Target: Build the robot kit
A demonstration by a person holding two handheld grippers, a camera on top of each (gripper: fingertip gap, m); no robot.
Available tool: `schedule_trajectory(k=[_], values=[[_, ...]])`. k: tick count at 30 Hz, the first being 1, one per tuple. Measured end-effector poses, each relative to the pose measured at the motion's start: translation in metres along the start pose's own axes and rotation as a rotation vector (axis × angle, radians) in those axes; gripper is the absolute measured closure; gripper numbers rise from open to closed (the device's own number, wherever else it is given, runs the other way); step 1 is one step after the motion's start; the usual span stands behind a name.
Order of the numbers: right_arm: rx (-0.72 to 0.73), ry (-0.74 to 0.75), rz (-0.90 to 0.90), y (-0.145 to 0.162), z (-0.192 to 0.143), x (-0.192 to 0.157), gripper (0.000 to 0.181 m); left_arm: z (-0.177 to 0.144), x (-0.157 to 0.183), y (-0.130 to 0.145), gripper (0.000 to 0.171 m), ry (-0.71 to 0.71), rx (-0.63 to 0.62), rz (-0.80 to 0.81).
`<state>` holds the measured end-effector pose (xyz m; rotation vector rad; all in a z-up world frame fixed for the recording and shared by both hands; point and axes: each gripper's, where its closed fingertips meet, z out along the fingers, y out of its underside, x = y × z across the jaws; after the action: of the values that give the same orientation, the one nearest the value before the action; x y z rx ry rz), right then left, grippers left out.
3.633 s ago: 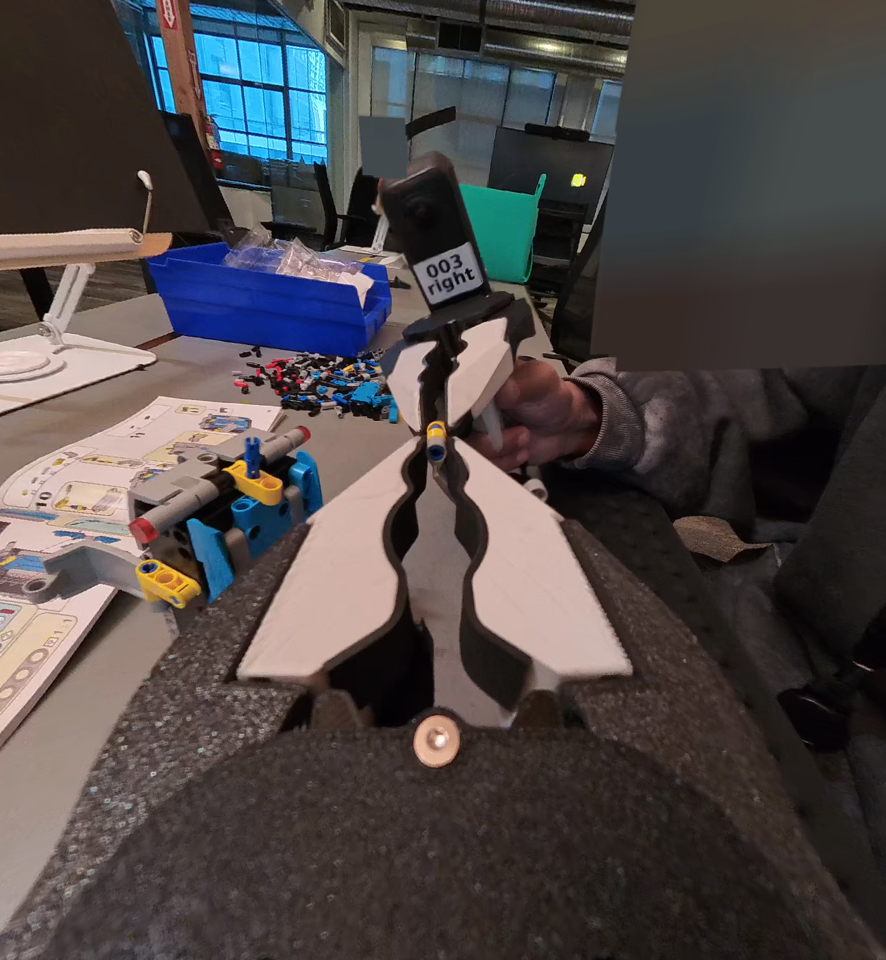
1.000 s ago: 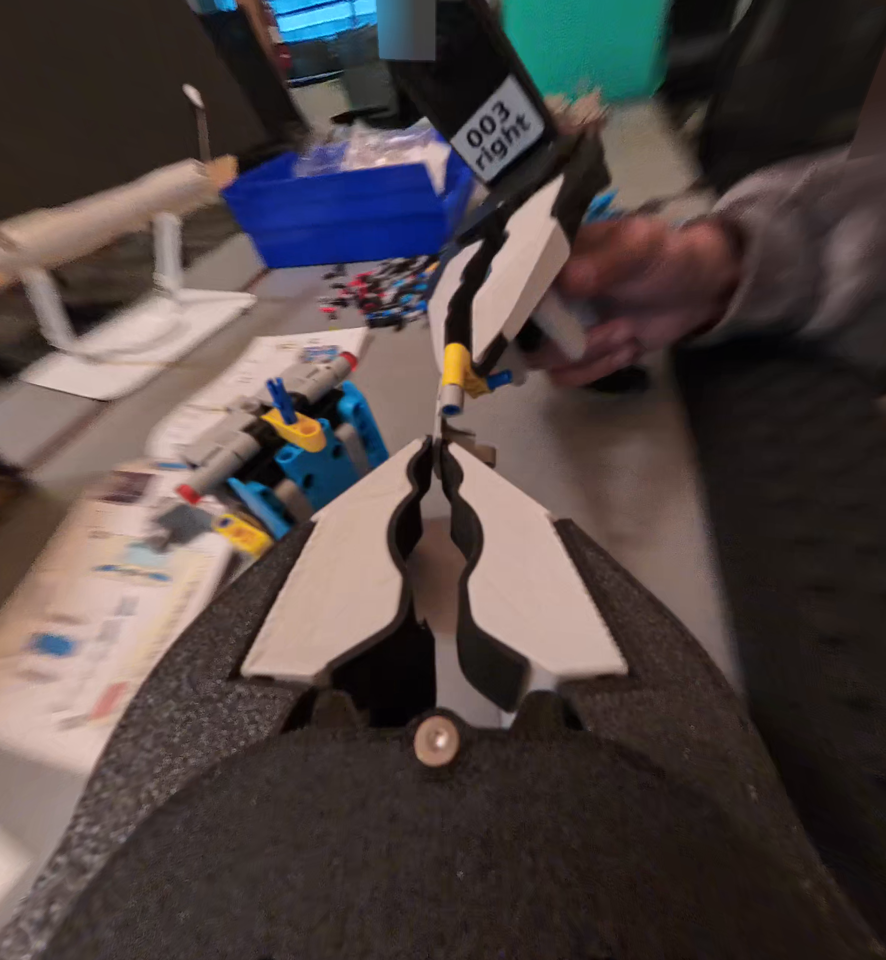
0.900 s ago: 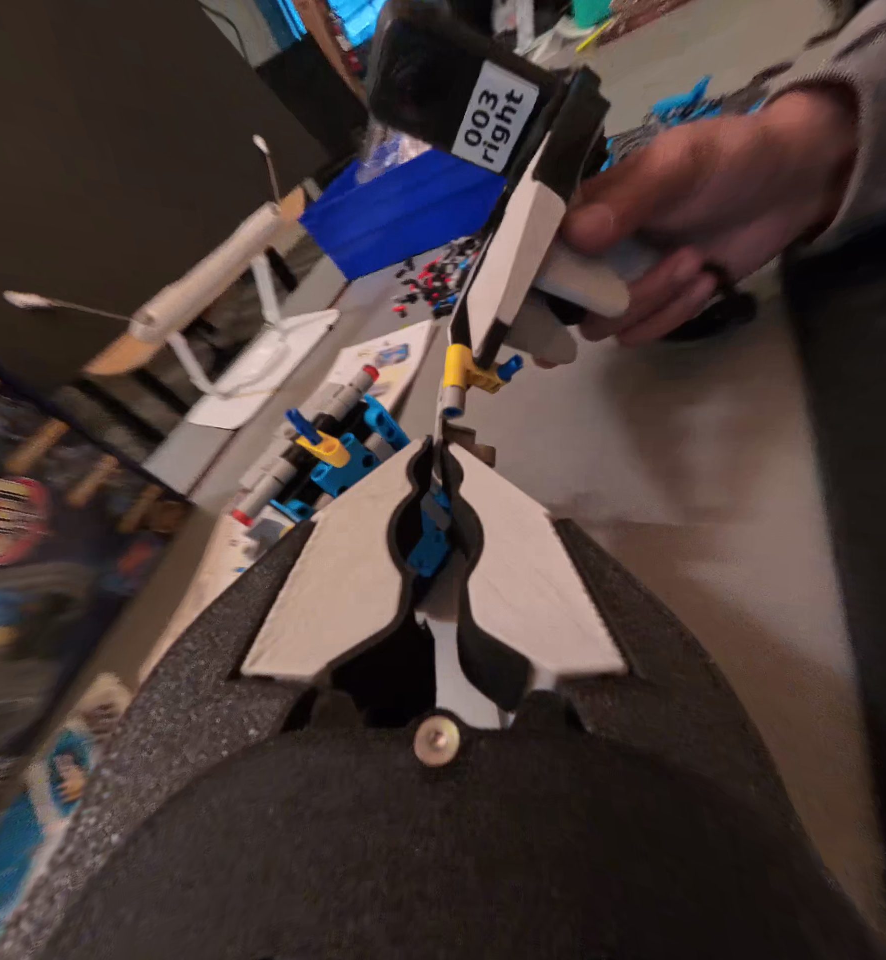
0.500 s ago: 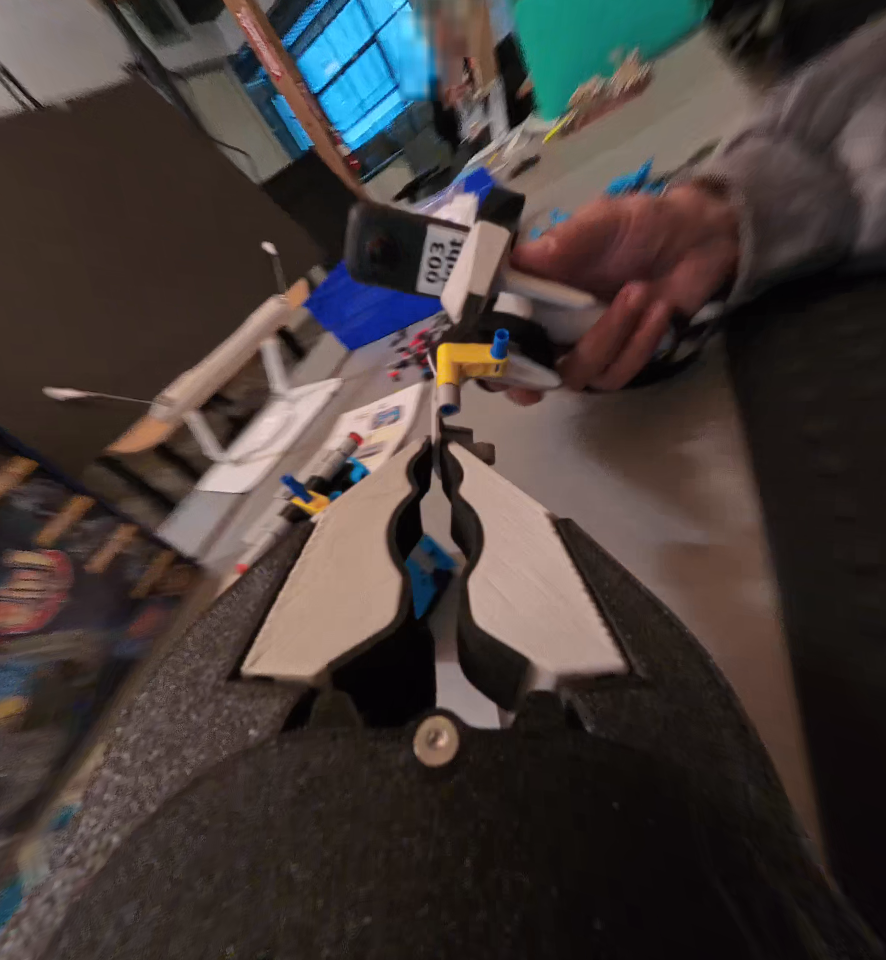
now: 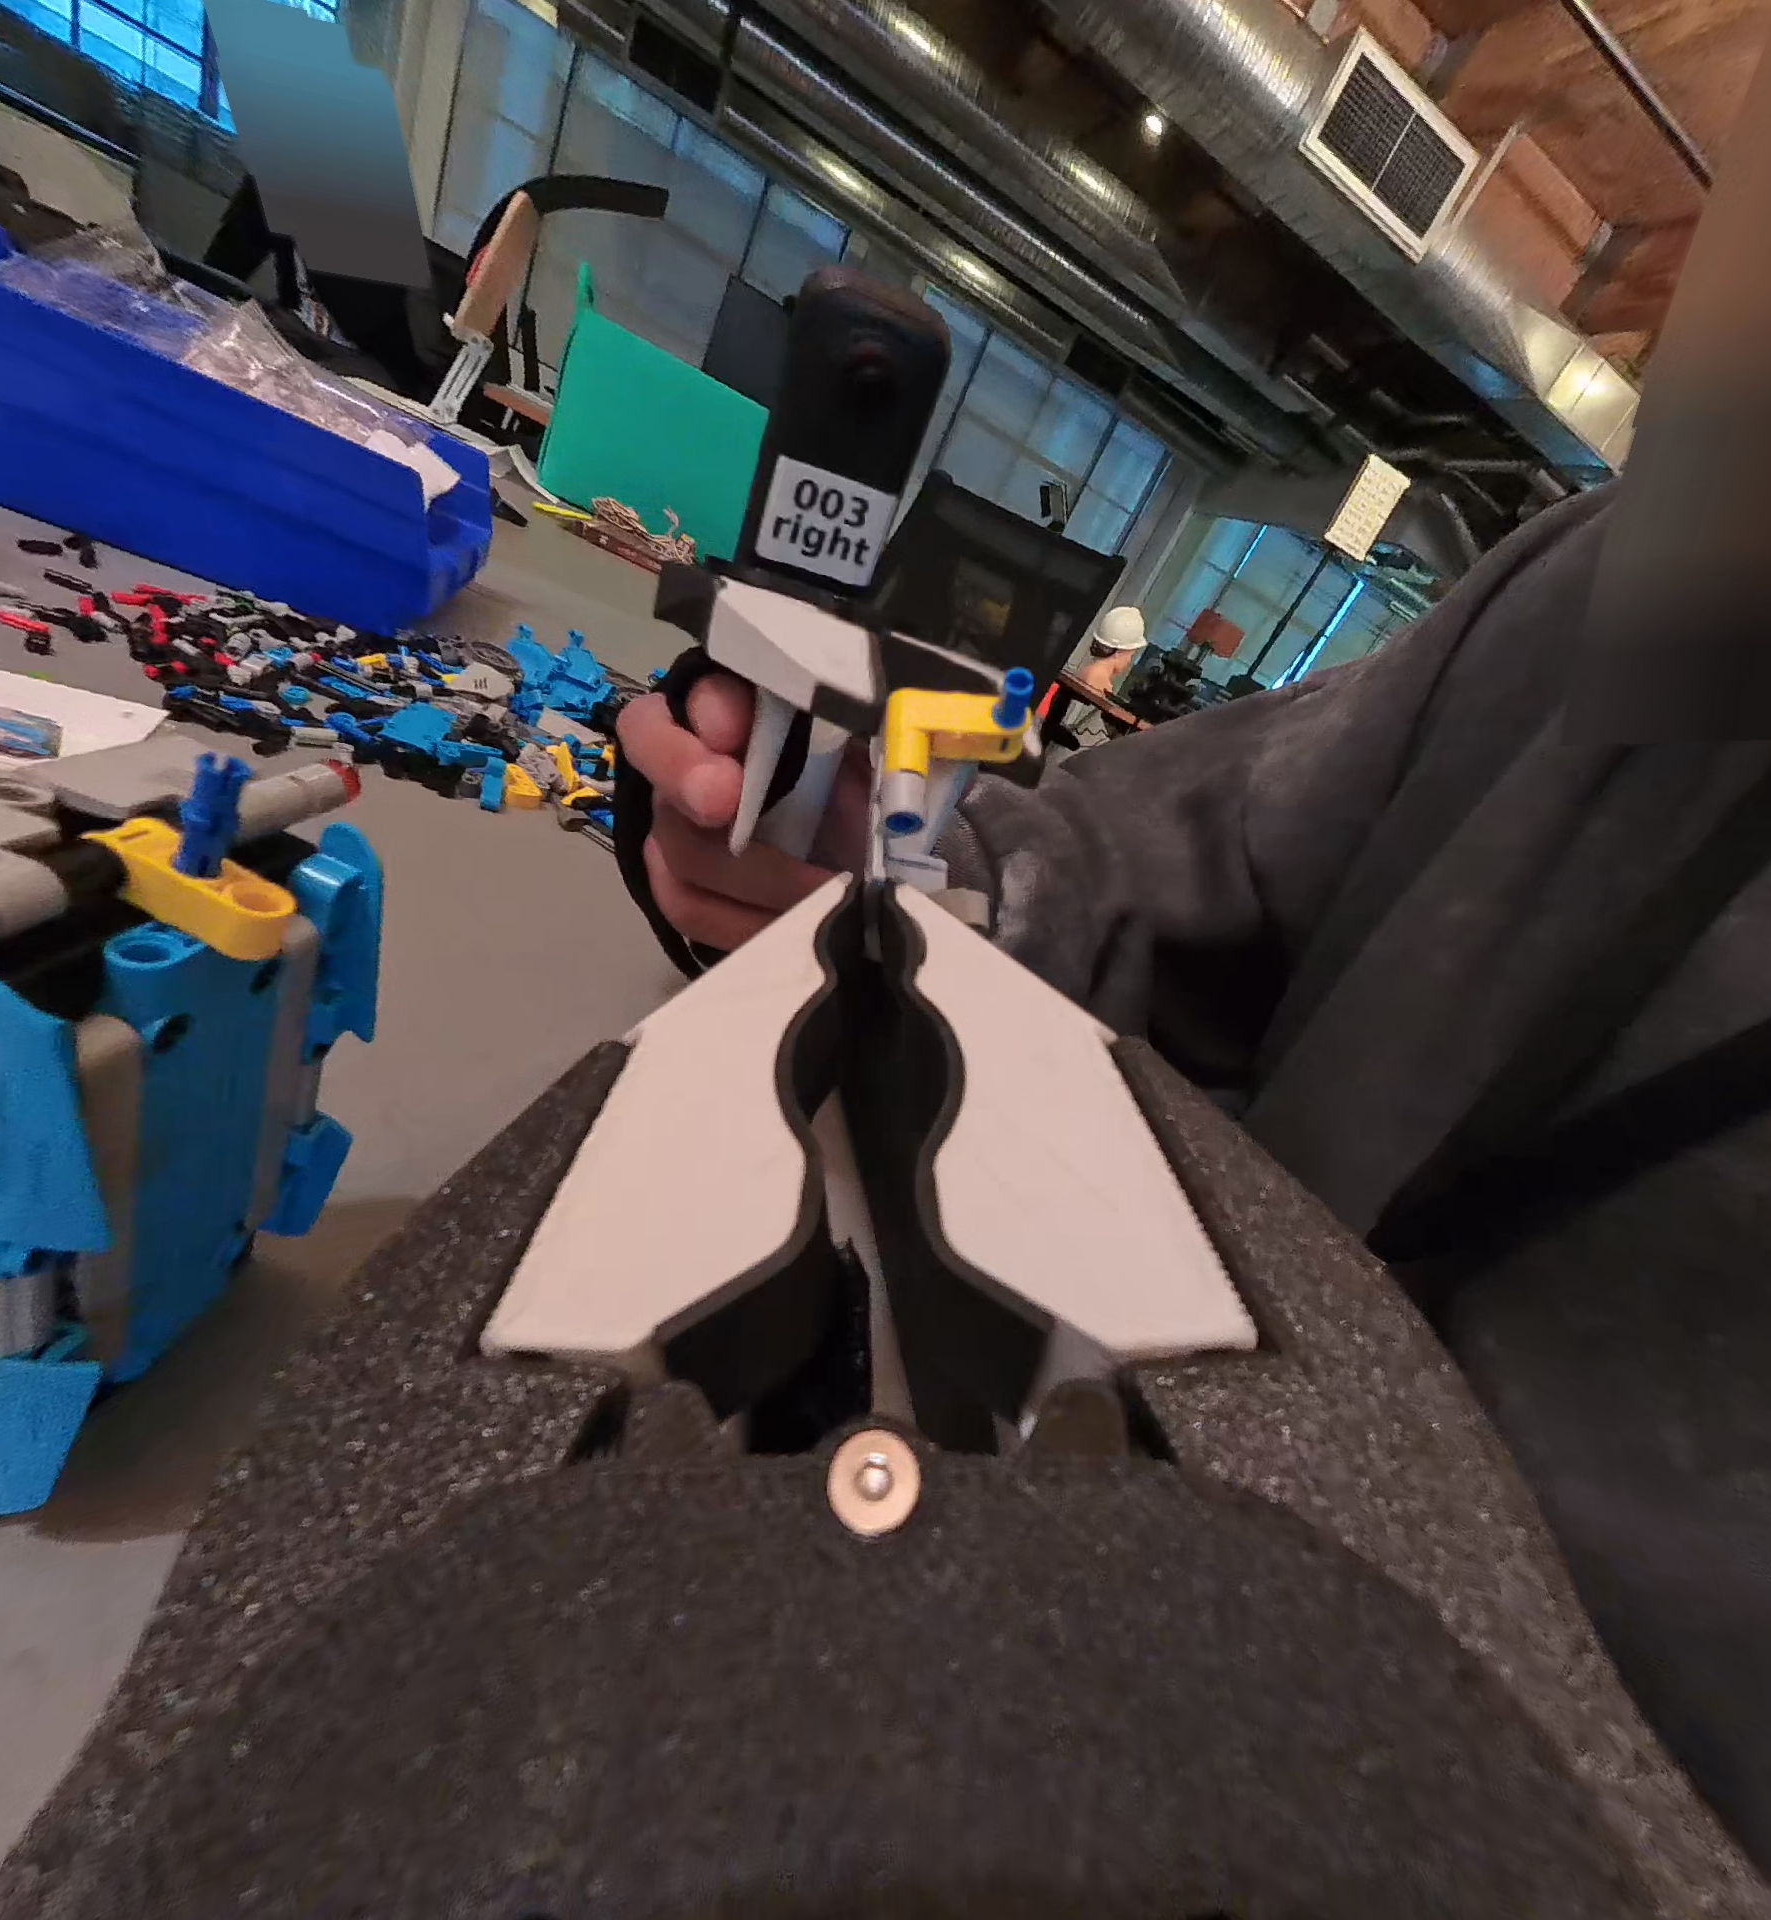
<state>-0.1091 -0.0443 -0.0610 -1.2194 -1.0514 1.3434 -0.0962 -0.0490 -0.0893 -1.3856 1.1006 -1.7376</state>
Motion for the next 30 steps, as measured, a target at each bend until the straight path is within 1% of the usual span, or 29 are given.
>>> schedule_trajectory(k=[4, 6, 7, 9, 11, 13, 15, 17, 20, 24, 27, 30], values=[[-0.036, 0.014, -0.032, 0.005, 0.003, -0.001, 0.158, 0.005, -0.003, 0.011, 0.171, -0.027, -0.056, 0.025], [-0.038, 0.010, -0.021, 0.006, 0.003, -0.001, 0.158, 0.005, -0.003, 0.012, 0.171, -0.047, -0.066, 0.065], [-0.042, 0.013, -0.004, 0.007, 0.003, 0.001, 0.158, 0.005, -0.007, 0.012, 0.170, -0.084, -0.075, 0.105], [-0.053, 0.009, 0.058, 0.010, 0.003, 0.004, 0.158, 0.004, -0.016, 0.015, 0.170, -0.194, -0.113, 0.243], [-0.055, 0.000, 0.126, 0.012, 0.003, 0.007, 0.158, 0.002, -0.026, 0.014, 0.170, -0.336, -0.155, 0.428], [-0.052, 0.010, 0.150, 0.013, 0.003, 0.011, 0.158, -0.003, -0.035, 0.011, 0.170, -0.482, -0.198, 0.612], [-0.048, 0.004, 0.168, 0.014, 0.003, 0.012, 0.158, -0.005, -0.038, 0.009, 0.169, -0.564, -0.226, 0.723], [-0.049, 0.001, 0.176, 0.014, 0.003, 0.012, 0.158, -0.005, -0.038, 0.009, 0.169, -0.564, -0.227, 0.708], [-0.055, 0.037, 0.160, 0.015, 0.002, 0.016, 0.156, -0.007, -0.041, 0.009, 0.170, -0.523, -0.199, 0.596], [-0.042, 0.125, 0.079, 0.010, -0.003, 0.026, 0.151, -0.007, -0.041, 0.010, 0.170, -0.446, -0.158, 0.435], [-0.031, 0.171, 0.035, 0.006, -0.007, 0.030, 0.151, -0.010, -0.044, 0.007, 0.170, -0.442, -0.128, 0.399], [-0.020, 0.189, 0.055, 0.005, -0.010, 0.034, 0.151, -0.012, -0.047, 0.005, 0.170, -0.449, -0.120, 0.376]])
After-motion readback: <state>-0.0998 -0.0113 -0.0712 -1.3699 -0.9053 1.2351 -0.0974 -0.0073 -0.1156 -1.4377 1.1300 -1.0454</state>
